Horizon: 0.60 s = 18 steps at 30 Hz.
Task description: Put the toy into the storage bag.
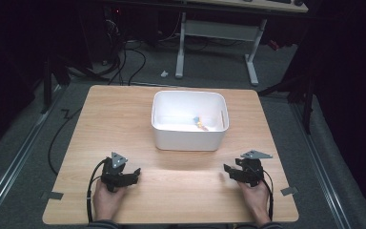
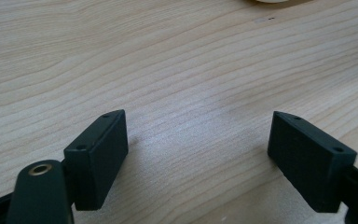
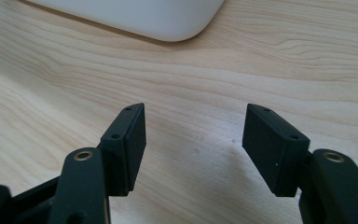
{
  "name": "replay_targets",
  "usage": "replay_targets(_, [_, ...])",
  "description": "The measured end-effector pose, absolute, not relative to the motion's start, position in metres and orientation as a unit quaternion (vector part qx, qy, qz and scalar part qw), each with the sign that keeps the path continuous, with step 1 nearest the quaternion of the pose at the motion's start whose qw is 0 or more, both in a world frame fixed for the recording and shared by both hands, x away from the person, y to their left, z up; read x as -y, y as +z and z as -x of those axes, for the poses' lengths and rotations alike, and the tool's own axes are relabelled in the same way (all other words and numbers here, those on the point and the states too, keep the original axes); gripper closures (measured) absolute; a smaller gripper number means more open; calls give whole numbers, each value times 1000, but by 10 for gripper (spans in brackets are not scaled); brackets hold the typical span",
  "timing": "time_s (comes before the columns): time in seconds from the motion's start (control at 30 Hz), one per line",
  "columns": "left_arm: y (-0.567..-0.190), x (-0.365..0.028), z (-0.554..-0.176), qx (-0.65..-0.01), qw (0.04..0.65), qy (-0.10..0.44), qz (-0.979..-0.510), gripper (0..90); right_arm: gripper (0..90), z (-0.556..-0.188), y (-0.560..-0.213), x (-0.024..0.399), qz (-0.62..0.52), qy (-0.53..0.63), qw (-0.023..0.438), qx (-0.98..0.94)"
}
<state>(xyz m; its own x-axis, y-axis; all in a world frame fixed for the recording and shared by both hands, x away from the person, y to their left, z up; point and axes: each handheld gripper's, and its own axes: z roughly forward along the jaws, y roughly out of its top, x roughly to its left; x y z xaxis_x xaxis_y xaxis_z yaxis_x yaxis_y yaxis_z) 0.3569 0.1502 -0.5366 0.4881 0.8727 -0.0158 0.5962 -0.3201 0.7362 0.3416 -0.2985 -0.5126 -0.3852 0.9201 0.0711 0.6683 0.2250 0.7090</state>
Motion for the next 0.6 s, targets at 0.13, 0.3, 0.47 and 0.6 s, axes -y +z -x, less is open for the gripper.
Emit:
replay_targets(0.13, [-537, -150, -357, -466, 351, 197, -788, 203, 390, -344, -518, 298, -521, 330, 197, -762])
replay_targets(0.3, [-537, -150, -357, -466, 351, 197, -788, 203, 368, -346, -526, 295, -521, 318, 204, -765])
replay_targets(0.47, [-536, -150, -357, -466, 350, 197, -789, 203, 327, -346, -531, 293, -508, 323, 225, -766])
replay_targets(0.6, [-537, -150, -357, -466, 350, 197, -788, 203, 314, -348, -531, 294, -505, 322, 225, -768])
